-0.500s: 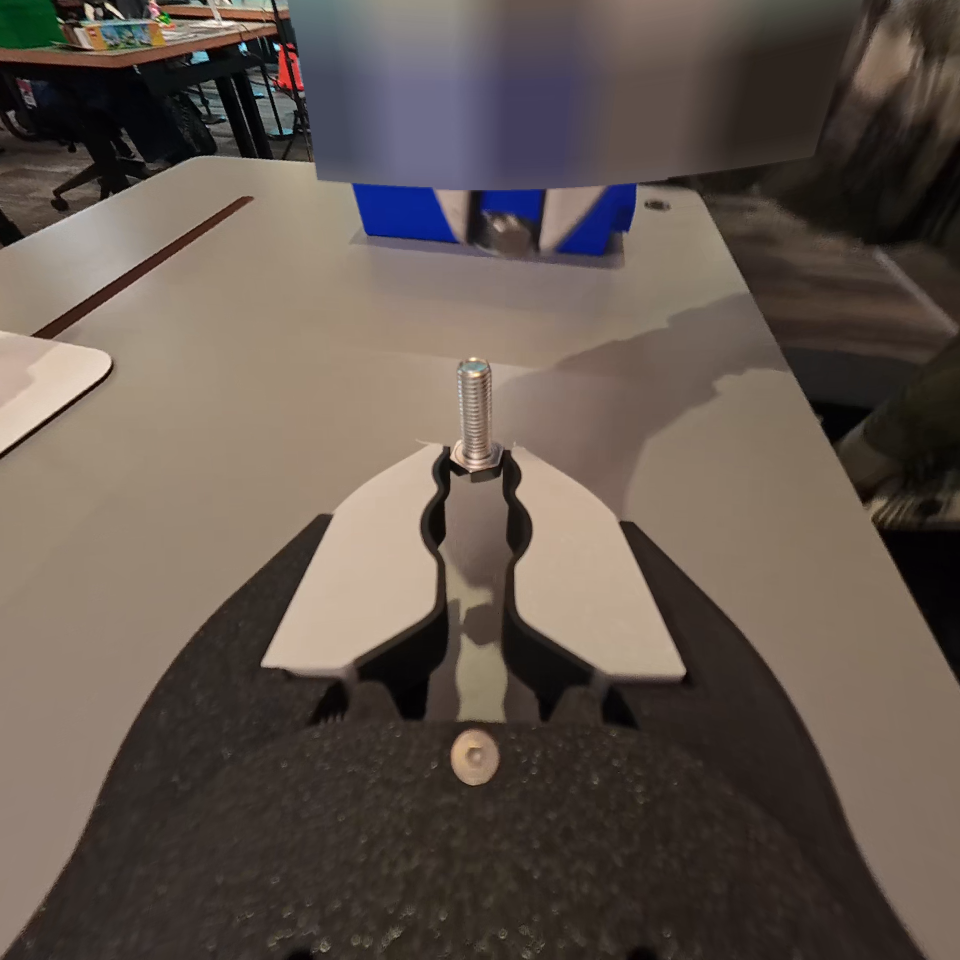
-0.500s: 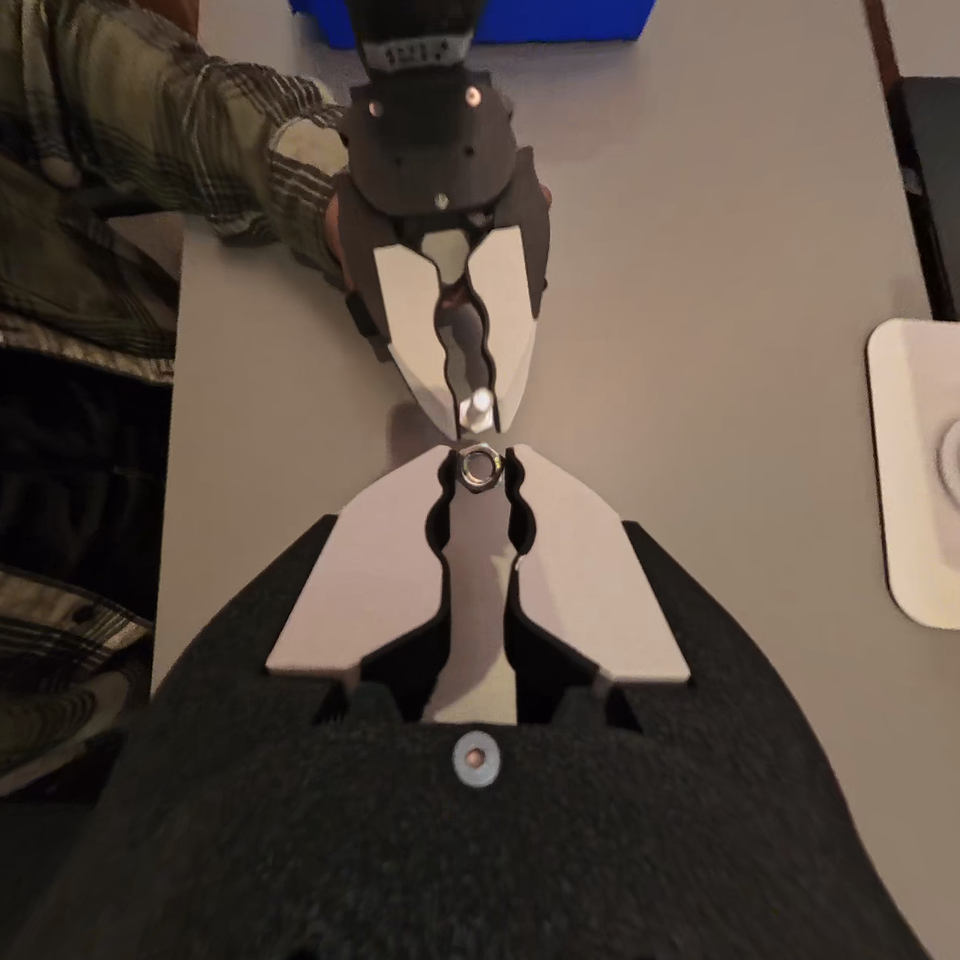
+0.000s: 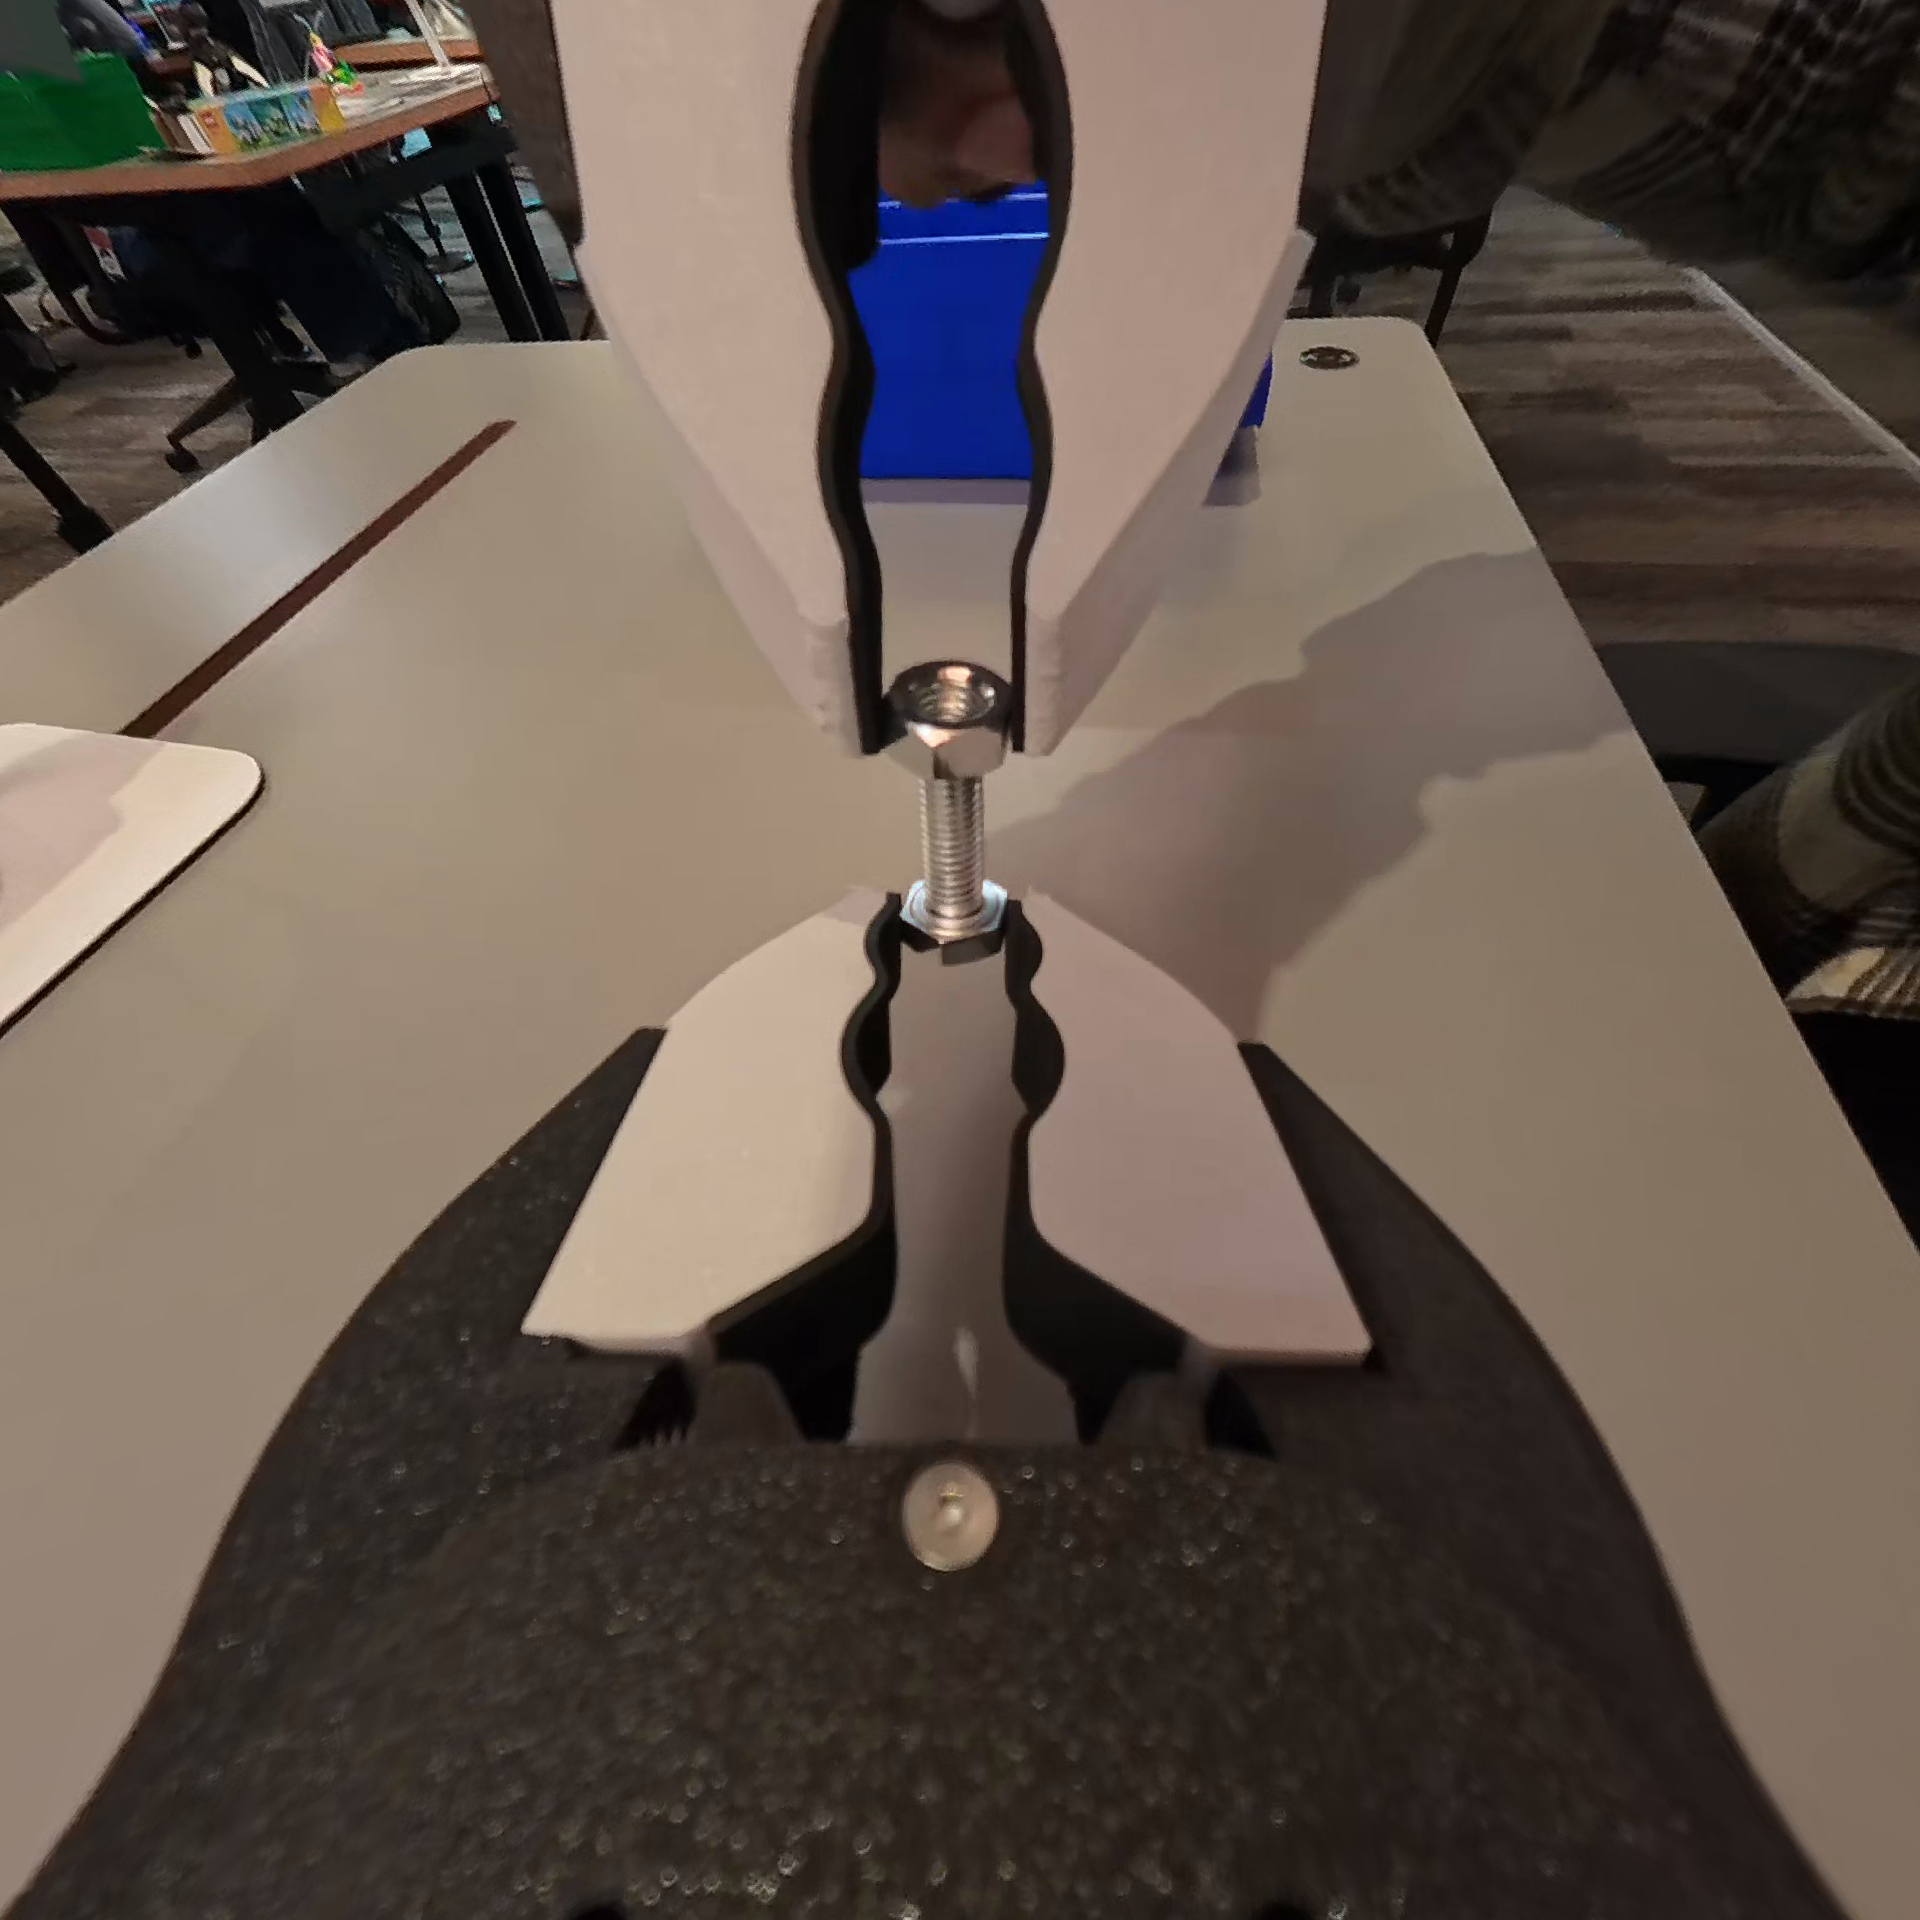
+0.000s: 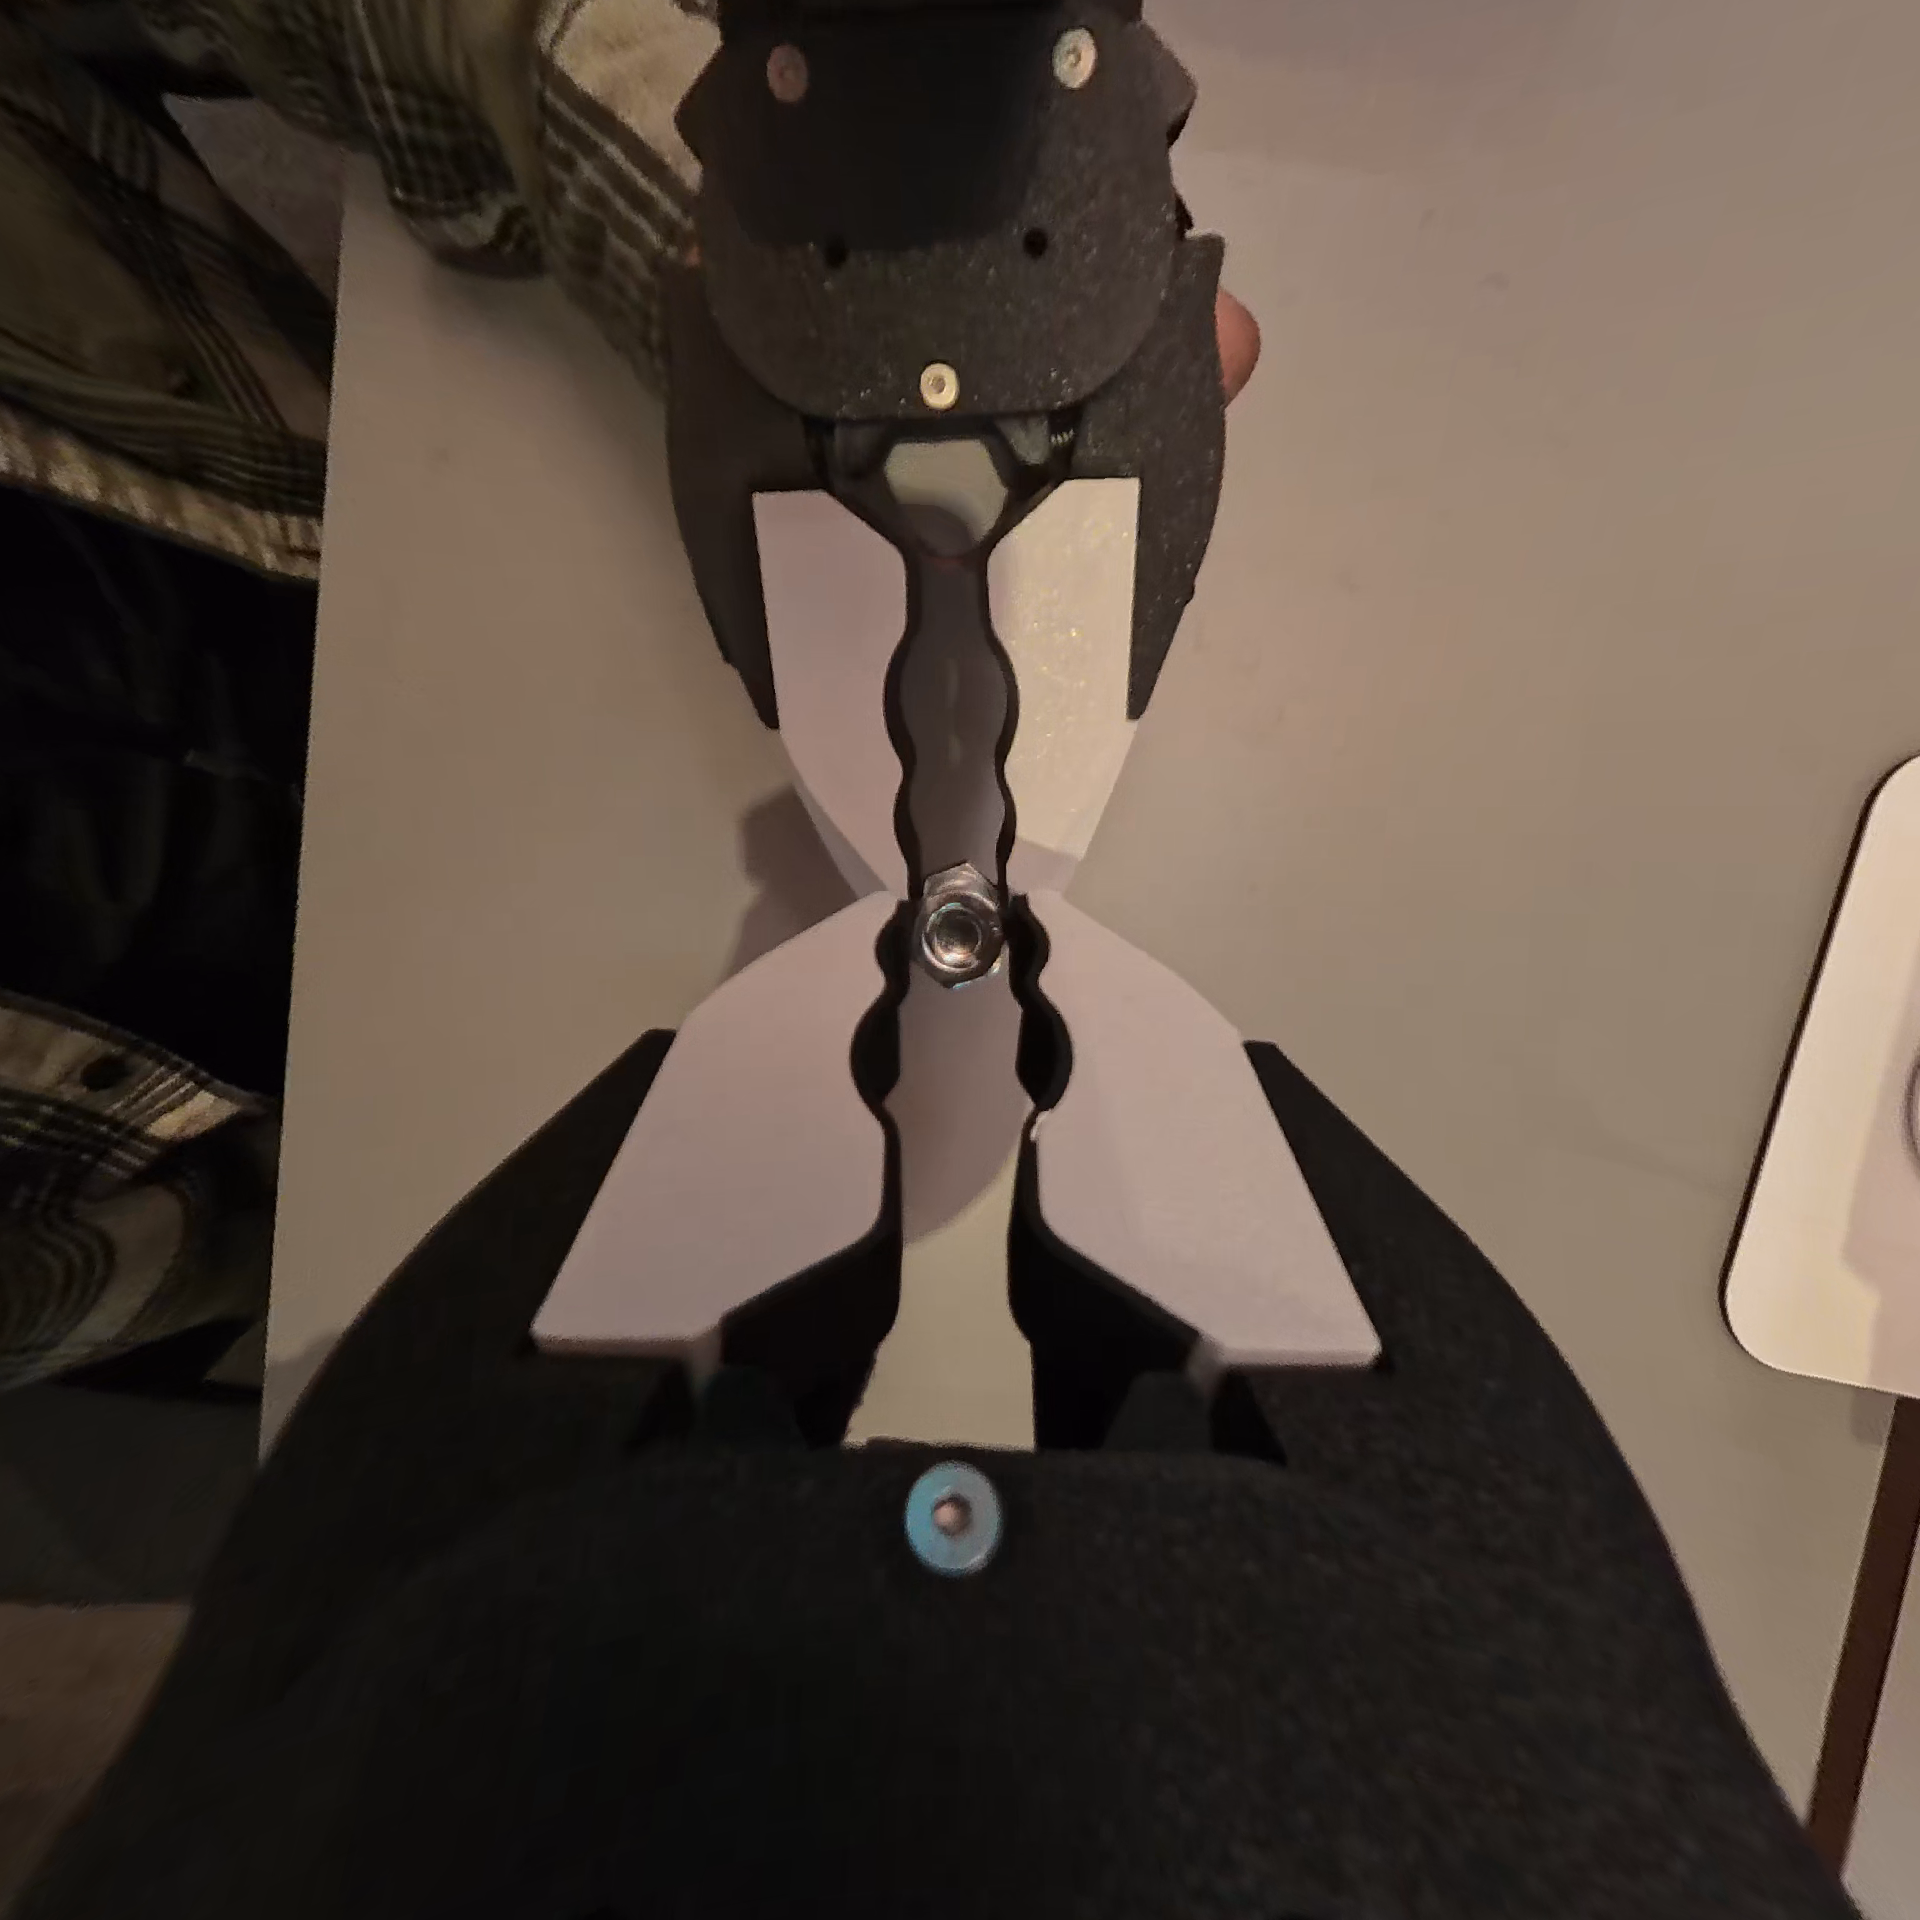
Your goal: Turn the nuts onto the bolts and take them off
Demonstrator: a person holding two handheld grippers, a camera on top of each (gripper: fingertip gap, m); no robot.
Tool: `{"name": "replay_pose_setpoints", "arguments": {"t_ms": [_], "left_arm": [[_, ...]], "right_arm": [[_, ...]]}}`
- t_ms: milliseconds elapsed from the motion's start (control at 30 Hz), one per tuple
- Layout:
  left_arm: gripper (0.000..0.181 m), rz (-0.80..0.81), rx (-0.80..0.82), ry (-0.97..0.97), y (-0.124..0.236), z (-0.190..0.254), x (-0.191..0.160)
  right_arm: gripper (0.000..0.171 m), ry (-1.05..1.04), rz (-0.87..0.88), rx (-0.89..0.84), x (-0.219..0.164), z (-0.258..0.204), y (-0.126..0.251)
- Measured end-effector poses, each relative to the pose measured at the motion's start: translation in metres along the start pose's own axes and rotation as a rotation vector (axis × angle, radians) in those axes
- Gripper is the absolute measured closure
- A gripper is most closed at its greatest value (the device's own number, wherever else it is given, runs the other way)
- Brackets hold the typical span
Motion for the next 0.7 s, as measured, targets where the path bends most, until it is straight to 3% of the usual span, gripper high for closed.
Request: {"name": "replay_pose_setpoints", "arguments": {"t_ms": [200, 433, 700], "left_arm": [[0.163, -0.005, 0.039, -0.025, -0.001, 0.001, 0.0], [0.163, 0.026, 0.109, -0.013, 0.004, -0.003, 0.003], [0.163, 0.089, 0.119, -0.015, 0.01, -0.004, 0.008]], "right_arm": [[0.154, -0.083, 0.051, 0.002, -0.005, 0.001, 0.0], [0.154, -0.233, 0.157, -0.134, -0.006, 0.001, 0.003], [0.154, -0.185, 0.384, -0.173, -0.013, -0.003, 0.006]]}}
Point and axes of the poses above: each gripper's, where its closed fingertips meet, y back along the fingers, x out of its top, z = x × y across the jaws, the point moved 8 cm from there along y, back along the fingers, and after that the axes turned 1 degree about x, right-handed, at the moved point
